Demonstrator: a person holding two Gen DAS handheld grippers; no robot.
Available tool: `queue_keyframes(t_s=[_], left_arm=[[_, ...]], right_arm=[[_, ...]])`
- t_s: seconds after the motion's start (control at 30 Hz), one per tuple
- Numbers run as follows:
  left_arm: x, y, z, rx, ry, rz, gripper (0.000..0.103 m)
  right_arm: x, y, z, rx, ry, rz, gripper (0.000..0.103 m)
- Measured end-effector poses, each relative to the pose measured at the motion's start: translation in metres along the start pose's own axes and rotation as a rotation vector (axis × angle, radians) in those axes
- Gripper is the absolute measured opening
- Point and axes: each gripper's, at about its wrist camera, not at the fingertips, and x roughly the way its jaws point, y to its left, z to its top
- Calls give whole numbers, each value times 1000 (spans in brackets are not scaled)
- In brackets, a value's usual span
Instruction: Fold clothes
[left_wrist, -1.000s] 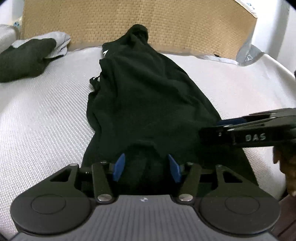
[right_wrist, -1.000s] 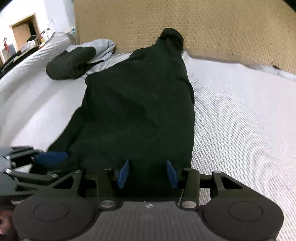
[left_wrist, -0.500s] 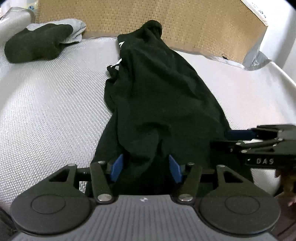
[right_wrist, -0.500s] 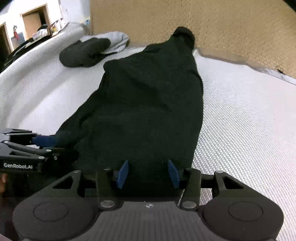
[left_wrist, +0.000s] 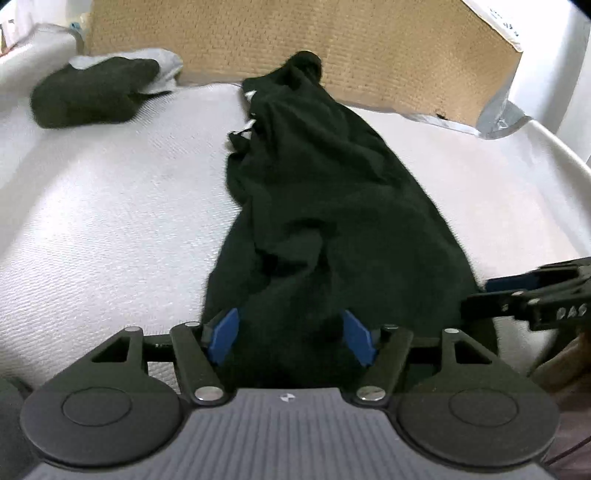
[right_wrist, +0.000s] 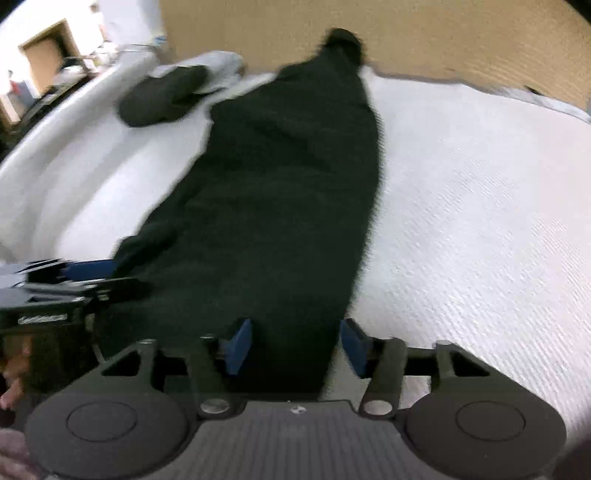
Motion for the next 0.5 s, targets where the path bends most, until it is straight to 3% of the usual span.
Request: queue_keyframes(t_s=[0.1, 0.5], left_arm=[[0, 3, -2, -21, 5, 3, 67], [4, 1, -1, -6, 7, 8, 70]], right_arm=[[2, -5, -6, 26, 51, -2, 65], [-1, -11, -19, 80, 117, 180, 68]])
